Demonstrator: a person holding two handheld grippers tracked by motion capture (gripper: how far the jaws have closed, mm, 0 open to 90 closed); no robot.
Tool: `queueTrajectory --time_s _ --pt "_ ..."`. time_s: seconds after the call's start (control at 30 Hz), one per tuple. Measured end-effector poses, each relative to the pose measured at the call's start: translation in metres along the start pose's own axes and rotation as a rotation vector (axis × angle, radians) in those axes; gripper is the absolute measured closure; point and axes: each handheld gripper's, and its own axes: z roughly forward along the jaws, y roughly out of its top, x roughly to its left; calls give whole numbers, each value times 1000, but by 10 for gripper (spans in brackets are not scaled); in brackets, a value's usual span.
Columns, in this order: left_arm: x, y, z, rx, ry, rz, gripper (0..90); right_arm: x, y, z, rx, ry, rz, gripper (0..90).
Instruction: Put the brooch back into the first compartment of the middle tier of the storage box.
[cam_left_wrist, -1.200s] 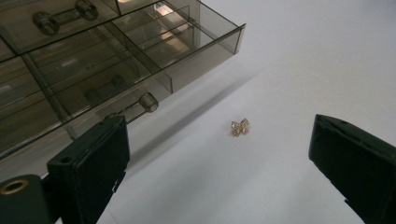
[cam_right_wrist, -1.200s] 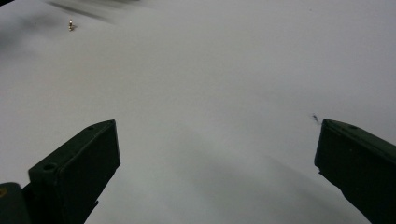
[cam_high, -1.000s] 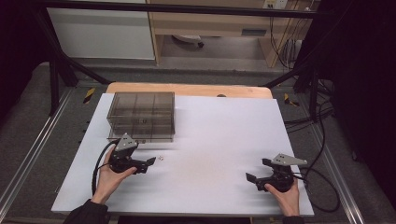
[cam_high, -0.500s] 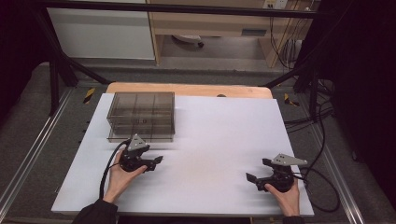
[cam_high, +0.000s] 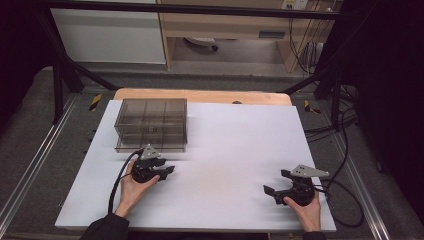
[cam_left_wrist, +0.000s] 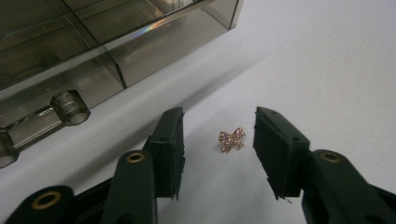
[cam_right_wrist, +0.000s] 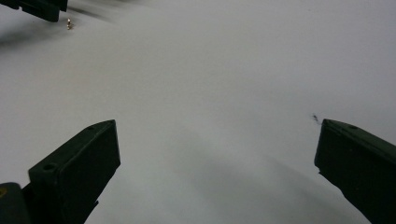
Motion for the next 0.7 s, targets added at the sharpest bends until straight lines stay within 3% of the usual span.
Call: queueTrajectory --time_s 0.7 --pt "-2 0 9 19 -32 14 714 0 0 0 -1 0 -4 5"
